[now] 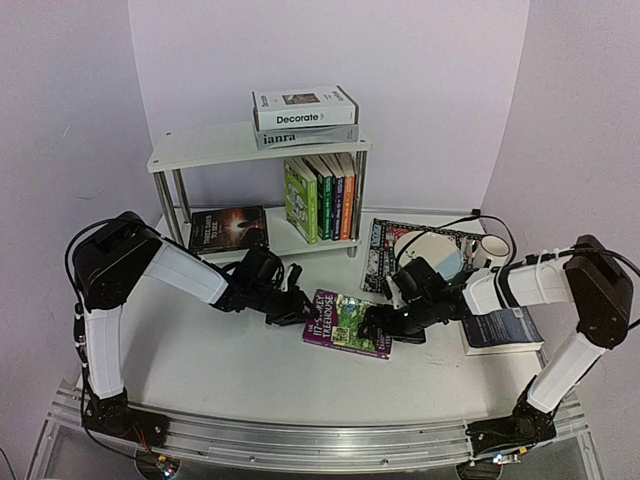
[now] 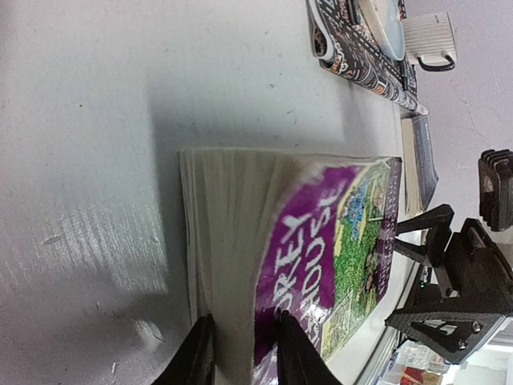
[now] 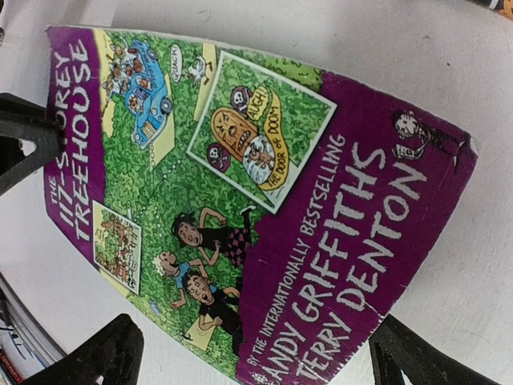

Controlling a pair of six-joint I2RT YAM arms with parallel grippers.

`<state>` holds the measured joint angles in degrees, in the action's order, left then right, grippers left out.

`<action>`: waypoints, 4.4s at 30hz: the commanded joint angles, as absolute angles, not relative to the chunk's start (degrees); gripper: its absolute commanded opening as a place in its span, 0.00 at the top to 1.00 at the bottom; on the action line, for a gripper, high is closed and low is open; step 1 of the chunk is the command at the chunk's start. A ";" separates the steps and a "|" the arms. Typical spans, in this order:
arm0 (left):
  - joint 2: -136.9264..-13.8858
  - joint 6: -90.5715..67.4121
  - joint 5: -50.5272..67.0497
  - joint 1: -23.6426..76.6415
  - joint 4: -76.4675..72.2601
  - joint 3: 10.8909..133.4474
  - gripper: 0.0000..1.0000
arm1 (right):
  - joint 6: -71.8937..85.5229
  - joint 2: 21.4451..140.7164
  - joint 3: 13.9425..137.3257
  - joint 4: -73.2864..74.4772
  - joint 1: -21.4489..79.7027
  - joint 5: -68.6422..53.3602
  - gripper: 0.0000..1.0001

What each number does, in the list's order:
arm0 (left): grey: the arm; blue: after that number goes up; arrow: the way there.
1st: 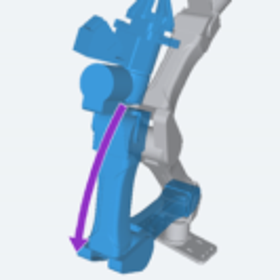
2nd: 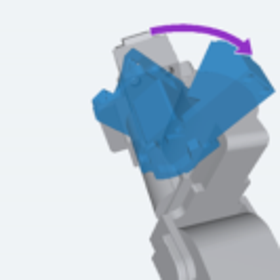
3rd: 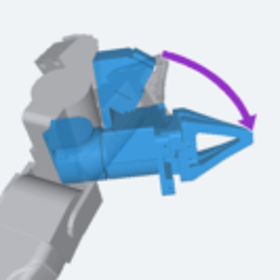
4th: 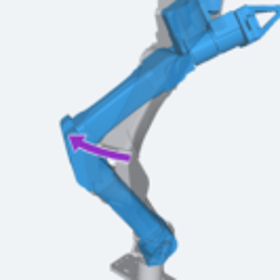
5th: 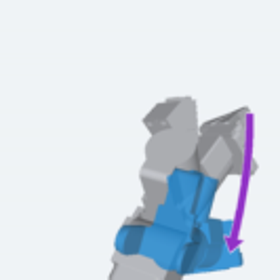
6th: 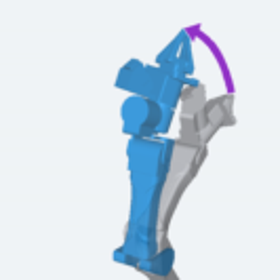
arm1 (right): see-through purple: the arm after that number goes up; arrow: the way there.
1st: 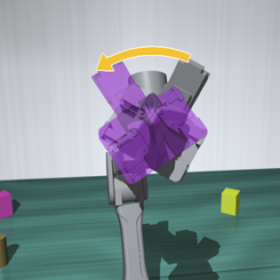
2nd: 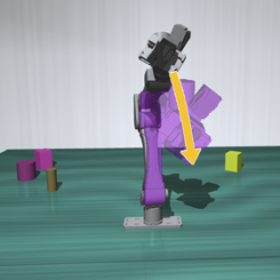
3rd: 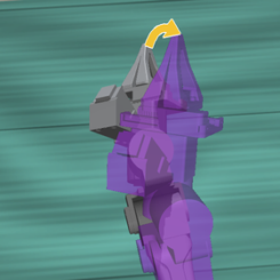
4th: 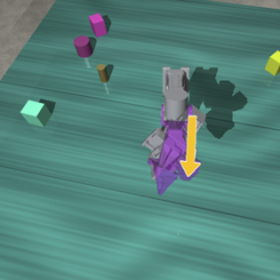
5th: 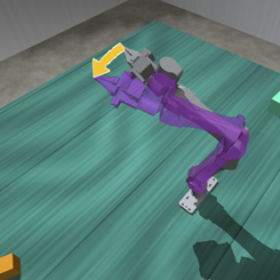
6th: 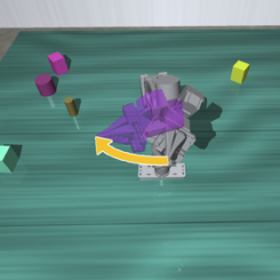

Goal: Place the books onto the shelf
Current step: Adjust the book at the center of the board, then pick up the book at the center of the board, then pass from the left arm to the right

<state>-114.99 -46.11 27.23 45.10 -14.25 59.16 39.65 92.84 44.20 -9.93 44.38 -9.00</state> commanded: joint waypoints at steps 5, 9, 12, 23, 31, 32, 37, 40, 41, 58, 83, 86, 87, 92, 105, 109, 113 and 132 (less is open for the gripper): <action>-114.13 -47.26 30.63 45.40 -17.05 60.83 1.00 | 39.68 92.92 43.90 -13.06 45.22 -14.00 0.03; -111.83 -47.48 31.66 44.55 -17.05 59.96 1.00 | 38.48 91.75 44.04 -11.07 45.20 -12.95 0.02; -109.82 -47.54 32.80 44.05 -16.96 59.57 1.00 | 35.65 89.91 44.84 -6.90 45.26 -10.23 0.02; -107.05 -48.71 35.70 43.34 -16.87 59.18 1.00 | 24.91 83.26 48.34 6.62 45.79 2.23 0.02; -105.57 -49.90 37.53 43.07 -16.79 59.34 1.00 | 10.90 79.06 51.79 8.97 53.97 13.17 0.03; -105.49 -50.00 37.54 43.07 -16.79 59.28 1.00 | 9.23 79.63 52.53 9.02 55.79 15.08 0.04; -105.56 -50.42 37.62 43.07 -16.78 59.11 1.00 | 2.54 85.46 56.63 9.59 61.88 20.69 0.11; -105.48 -50.45 37.65 42.98 -16.70 59.14 1.00 | -1.32 89.65 58.57 9.92 66.72 27.90 0.11; -105.51 -50.45 37.57 42.98 -16.70 59.14 1.00 | -2.54 91.28 59.12 10.08 68.20 30.85 0.12; -106.12 -50.81 38.85 42.59 -16.70 59.76 1.00 | -6.76 111.65 63.98 8.88 77.53 59.27 0.24; -105.47 -51.82 40.47 42.00 -16.65 59.35 1.00 | -5.84 117.35 61.23 5.65 78.94 68.27 0.48; -105.29 -51.94 40.81 41.99 -16.68 59.31 1.00 | -5.98 117.65 61.68 5.01 78.97 69.77 0.60; -105.12 -51.84 40.72 42.00 -16.69 59.22 1.00 | -5.98 117.71 62.05 4.87 78.99 70.52 0.65; -104.17 -51.59 40.00 41.95 -16.69 58.67 0.99 | -6.01 117.01 62.75 3.89 78.99 72.27 0.87; -94.11 -46.22 32.93 41.92 -16.61 53.97 0.37 | -6.50 104.78 60.05 2.21 78.97 68.21 1.00; -85.70 -42.65 25.87 41.96 -16.47 49.96 0.21 | -7.85 101.33 60.91 1.31 78.93 65.38 1.00; -76.13 -38.93 17.66 41.72 -13.60 47.16 0.01 | -8.37 98.85 62.10 -0.58 78.80 62.96 1.00; -51.32 -29.55 -22.11 40.69 14.54 50.58 0.00 | 8.59 93.71 66.87 -21.74 65.40 34.91 1.00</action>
